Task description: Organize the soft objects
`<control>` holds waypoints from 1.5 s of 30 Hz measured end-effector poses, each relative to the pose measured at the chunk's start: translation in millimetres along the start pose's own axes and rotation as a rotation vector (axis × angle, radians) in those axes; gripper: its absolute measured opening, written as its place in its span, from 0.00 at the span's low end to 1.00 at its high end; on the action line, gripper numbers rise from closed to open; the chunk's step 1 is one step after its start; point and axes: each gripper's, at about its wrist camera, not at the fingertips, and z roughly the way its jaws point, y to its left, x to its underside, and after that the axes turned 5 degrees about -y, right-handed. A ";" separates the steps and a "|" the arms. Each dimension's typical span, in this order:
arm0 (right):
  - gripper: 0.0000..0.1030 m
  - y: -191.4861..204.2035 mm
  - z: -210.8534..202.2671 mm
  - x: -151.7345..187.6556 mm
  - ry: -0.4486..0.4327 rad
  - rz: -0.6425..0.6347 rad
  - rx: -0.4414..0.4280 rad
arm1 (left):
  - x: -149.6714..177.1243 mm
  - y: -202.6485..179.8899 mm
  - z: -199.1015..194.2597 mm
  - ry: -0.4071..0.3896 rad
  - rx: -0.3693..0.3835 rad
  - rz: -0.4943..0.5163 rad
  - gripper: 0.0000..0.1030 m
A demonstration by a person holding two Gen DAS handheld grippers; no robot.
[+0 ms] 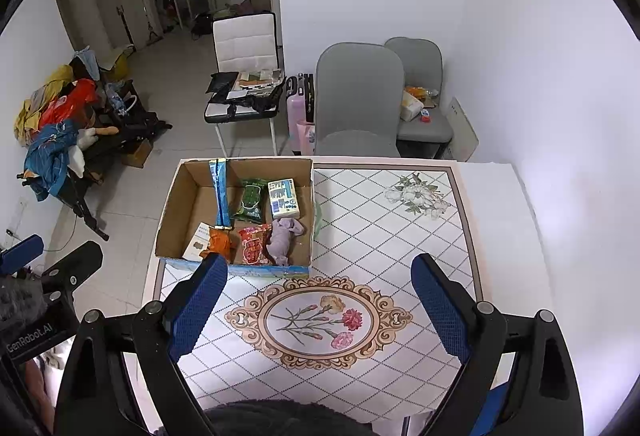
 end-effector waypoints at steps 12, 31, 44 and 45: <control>0.92 -1.0 -0.8 2.0 0.001 0.006 -0.002 | 1.6 -0.6 0.6 -0.008 -0.006 -0.003 0.98; 0.92 -0.1 0.2 7.0 0.002 0.008 -0.008 | 3.2 1.5 -2.9 -0.009 -0.011 -0.012 0.98; 0.92 2.5 -3.0 5.1 -0.004 0.019 -0.005 | 4.3 3.9 -3.6 -0.012 -0.013 -0.014 0.98; 0.92 2.7 -3.0 4.8 -0.006 0.020 -0.004 | 4.3 3.8 -3.6 -0.013 -0.014 -0.013 0.98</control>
